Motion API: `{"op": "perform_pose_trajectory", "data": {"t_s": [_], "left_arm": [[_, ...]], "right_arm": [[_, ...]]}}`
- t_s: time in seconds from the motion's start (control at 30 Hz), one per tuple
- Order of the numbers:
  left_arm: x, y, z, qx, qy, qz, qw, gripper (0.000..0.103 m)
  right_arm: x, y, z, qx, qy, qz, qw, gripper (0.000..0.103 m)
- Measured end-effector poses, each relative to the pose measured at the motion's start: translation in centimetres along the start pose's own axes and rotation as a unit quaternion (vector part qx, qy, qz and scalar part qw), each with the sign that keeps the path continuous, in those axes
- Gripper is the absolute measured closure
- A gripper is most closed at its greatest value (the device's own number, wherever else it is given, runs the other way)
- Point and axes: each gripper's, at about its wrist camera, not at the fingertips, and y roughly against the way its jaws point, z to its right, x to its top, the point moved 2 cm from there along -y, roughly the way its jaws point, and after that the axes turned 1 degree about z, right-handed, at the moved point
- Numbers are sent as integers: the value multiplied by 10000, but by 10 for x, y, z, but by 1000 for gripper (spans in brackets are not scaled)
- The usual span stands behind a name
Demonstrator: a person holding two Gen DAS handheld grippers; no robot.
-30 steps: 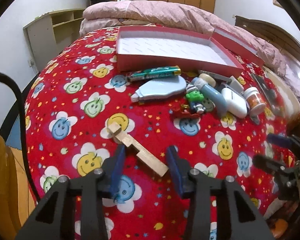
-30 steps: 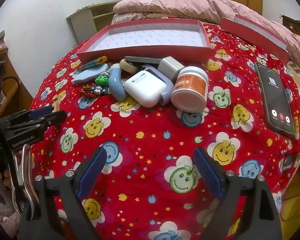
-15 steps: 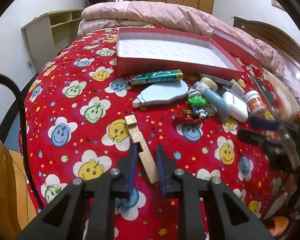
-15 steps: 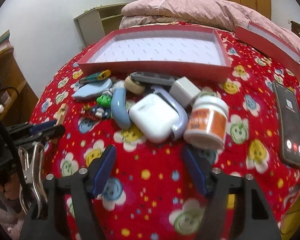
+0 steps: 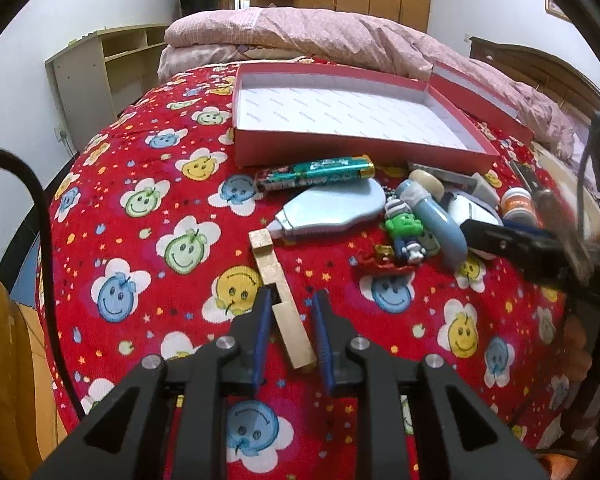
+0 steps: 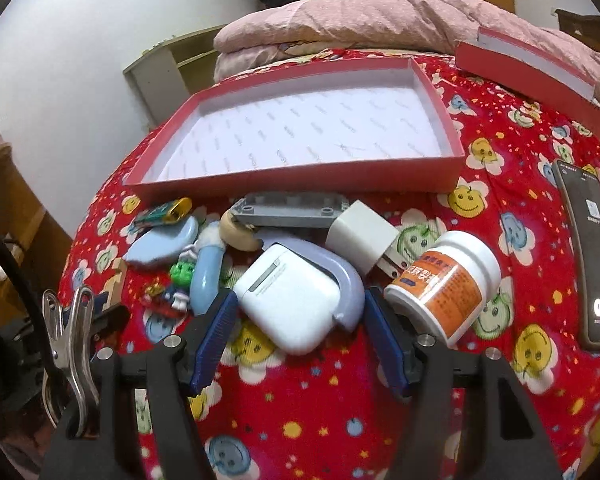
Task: Organize rigid objects
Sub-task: 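Grasp the white earbud case with the right gripper while the left holds the wooden piece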
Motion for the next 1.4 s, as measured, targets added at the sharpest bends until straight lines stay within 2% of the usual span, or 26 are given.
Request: {"op": "perform_pose_trajectory", "data": {"t_s": [0.2,0.37,0.6,1.07,1.3,1.4], "left_arm": [[4,-3,0,-49,65,44,10000,74],[4,-3,2,1,-17,52,10000,75],[-2,2,-4,-77,62,-45,9999,84],[-10,7,-6,-170,181,-70,9997,85],[-8,6,-4,-153,186,-8,9997,83],[-8,5,-3,-131,149,20,9998,82]], "right_arm": [[1,-6,-9,-299,104,94,9995,35],[-2,-4,-12,-407,316,131,9986,38],[-13,7,-9,-311,393,42,9987,46],[-53,40,-8,40,338,-436,9985,45],[-58,61,-18,73,819,-185,9964,44],[-56,73,-25,25,937,134,9955,44]]}}
